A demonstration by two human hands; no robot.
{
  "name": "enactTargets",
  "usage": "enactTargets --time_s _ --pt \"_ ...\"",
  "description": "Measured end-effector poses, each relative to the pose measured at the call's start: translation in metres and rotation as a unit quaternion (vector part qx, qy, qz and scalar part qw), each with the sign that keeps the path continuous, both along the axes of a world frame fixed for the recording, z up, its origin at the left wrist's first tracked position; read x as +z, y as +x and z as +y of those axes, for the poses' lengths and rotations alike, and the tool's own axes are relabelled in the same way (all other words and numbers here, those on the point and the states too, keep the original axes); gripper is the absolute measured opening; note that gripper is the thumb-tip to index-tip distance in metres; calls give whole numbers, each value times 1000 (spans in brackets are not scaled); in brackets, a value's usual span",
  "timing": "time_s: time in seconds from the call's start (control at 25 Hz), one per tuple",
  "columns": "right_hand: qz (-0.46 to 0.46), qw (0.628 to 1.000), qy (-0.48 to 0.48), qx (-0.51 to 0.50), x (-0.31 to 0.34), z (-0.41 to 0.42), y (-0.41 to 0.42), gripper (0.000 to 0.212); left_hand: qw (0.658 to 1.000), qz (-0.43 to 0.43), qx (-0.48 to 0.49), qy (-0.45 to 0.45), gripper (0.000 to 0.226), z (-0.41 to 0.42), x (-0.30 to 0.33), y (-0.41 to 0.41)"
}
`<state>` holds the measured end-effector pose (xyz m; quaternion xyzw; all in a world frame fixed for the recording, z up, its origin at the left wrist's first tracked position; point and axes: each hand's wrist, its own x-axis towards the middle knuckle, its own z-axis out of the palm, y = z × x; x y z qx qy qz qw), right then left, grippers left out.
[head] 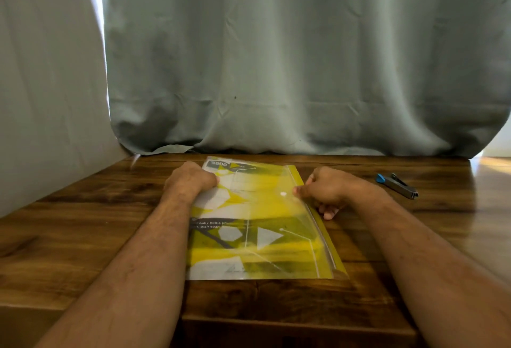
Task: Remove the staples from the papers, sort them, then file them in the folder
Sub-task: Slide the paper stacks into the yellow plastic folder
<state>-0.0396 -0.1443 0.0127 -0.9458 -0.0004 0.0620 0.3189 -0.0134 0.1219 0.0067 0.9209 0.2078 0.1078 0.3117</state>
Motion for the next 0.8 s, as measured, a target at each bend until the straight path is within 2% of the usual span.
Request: enactTargets --time_s 0.04,0.12,0.24,0.32,0.4,0.56,0.6,0.68,0.72,0.76,0.8 --pt "13 998 57 1 0 -5 2 31 995 -13 -10 -94 47 4 1 4" --pt "32 989 145 -10 3 -13 5 22 955 -34 -39 -293 33 8 1 7" --pt "24 976 211 -46 3 -28 13 24 888 -81 -74 -446 21 0 5 6" --pt "-31 978 178 -104 4 -42 16 30 837 -157 -66 -520 19 -9 10 7" --pt "-65 971 171 -155 5 -55 18 40 791 -219 -44 -569 20 -18 14 9" --pt "28 925 369 -91 11 -57 18 40 752 -262 -1 -605 19 -33 12 8" --pt "17 899 429 -90 13 -58 20 39 740 -279 8 -612 20 -34 11 7" --pt "-34 812 571 -115 20 -63 24 33 716 -309 26 -626 25 -38 11 7" --pt "-44 780 612 -118 22 -64 24 28 699 -314 23 -641 27 -40 10 7" --pt "-32 777 619 -111 23 -62 21 22 686 -308 9 -659 28 -43 9 8" --pt "-9 797 596 -100 21 -57 19 19 683 -285 -16 -672 28 -47 7 7"
